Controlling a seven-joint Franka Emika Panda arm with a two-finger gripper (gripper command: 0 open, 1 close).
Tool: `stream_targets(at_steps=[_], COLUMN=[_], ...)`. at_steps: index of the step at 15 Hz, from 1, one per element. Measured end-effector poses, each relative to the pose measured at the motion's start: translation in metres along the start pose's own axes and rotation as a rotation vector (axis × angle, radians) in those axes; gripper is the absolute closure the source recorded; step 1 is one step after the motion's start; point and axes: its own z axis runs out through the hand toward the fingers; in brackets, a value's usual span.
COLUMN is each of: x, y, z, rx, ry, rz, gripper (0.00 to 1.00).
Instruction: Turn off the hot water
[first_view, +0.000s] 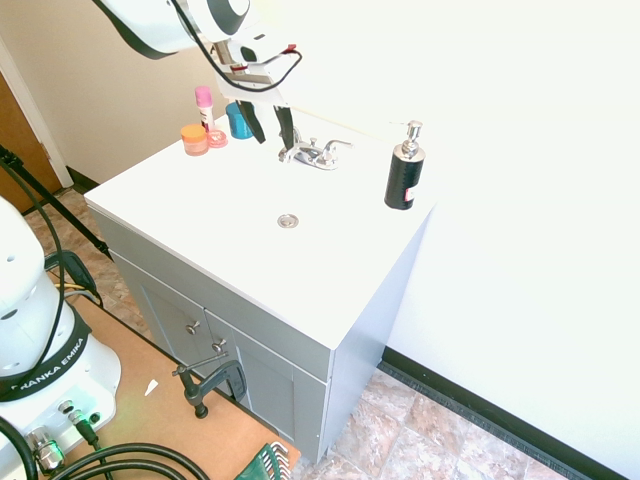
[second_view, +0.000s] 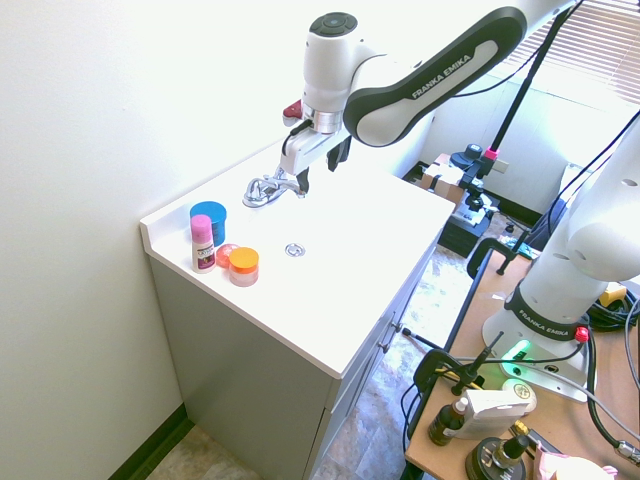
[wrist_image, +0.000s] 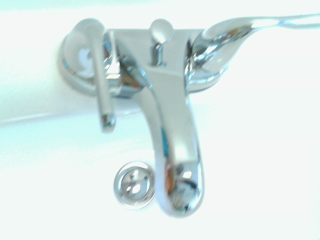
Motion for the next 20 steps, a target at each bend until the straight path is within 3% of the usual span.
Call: stream_targets(at_steps=[9, 20], x=[0.018, 0.009], y=[-0.057, -0.112], z=[0.027, 0.023], rx=[-0.007, 0.002], ry=[0.045, -0.01], rz=[-0.004, -0.019], gripper=[0.0, 0.0])
